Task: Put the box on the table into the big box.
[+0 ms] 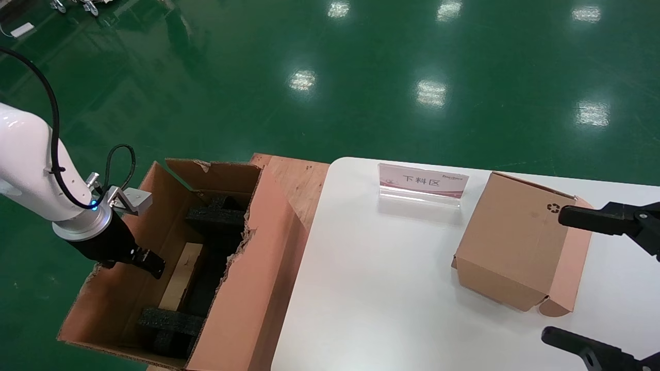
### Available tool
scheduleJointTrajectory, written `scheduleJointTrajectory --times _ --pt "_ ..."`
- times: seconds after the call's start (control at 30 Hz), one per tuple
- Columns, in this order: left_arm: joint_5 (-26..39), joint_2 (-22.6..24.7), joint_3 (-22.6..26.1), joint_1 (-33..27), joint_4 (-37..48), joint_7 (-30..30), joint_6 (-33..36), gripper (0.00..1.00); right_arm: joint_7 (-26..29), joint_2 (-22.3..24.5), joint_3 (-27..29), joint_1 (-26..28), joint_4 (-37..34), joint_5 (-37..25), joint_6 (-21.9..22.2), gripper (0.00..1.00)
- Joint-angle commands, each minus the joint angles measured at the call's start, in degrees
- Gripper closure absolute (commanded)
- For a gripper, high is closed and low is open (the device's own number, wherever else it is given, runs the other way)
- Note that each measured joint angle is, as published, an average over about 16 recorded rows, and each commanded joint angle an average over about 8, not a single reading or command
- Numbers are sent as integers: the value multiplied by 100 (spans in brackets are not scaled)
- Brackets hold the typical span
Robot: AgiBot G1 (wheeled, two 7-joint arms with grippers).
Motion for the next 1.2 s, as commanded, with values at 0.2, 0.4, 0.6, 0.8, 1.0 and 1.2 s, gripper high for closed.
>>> scheduleJointTrajectory --times 0.2,0.4,0.6,0.8,1.0,1.2 --pt "-29 -31 -40 -42 -17 43 21 0 0 0 0 0 0 0 0 0" --pt "-130 -147 -214 -154 -59 211 75 0 0 0 0 0 0 0 0 0" --pt "-308 -374 -530 -350 -107 580 191 0 0 0 0 0 0 0 0 0" --pt "-577 -762 -980 -624 -181 1194 402 0 0 0 0 0 0 0 0 0" --pt "-1003 -1358 -1576 -917 -295 2069 674 0 0 0 0 0 0 0 0 0" --pt "-1625 -2024 -2136 -1119 -374 2975 957 0 0 0 0 0 0 0 0 0"
